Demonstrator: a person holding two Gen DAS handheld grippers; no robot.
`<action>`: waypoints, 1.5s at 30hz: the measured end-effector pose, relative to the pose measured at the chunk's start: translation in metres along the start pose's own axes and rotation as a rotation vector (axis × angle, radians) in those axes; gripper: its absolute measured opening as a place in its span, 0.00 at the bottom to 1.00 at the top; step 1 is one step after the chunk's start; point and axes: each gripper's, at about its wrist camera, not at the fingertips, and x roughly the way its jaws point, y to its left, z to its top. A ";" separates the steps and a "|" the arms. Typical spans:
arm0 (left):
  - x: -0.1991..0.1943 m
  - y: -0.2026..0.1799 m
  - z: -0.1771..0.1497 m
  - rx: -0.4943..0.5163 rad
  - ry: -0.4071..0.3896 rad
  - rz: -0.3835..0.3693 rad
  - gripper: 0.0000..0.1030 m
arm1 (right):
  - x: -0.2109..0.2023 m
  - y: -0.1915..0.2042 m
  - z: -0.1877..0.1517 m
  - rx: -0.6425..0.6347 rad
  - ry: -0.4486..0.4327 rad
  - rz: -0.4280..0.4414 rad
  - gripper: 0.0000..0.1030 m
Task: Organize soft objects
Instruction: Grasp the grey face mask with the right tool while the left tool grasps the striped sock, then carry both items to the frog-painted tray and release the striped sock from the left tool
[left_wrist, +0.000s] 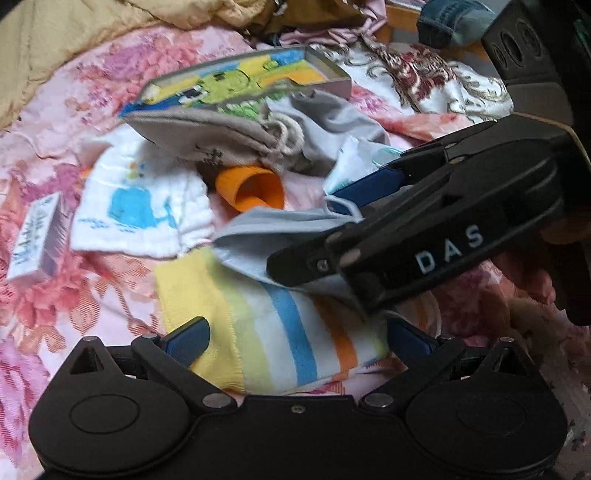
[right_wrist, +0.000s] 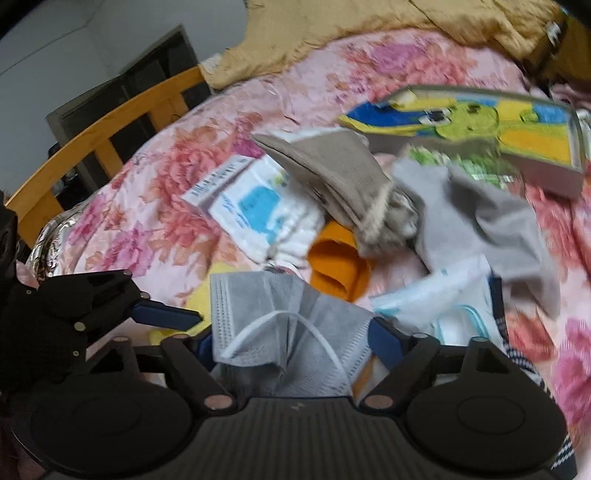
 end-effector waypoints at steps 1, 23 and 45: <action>0.001 0.001 0.000 -0.004 0.007 -0.002 0.99 | 0.001 -0.003 -0.002 0.008 0.003 -0.002 0.78; 0.001 0.016 -0.002 -0.111 0.006 -0.062 0.53 | -0.023 -0.011 0.003 0.052 -0.121 -0.062 0.05; -0.055 0.044 0.007 -0.350 -0.341 -0.116 0.19 | -0.079 -0.034 0.028 0.090 -0.360 -0.112 0.04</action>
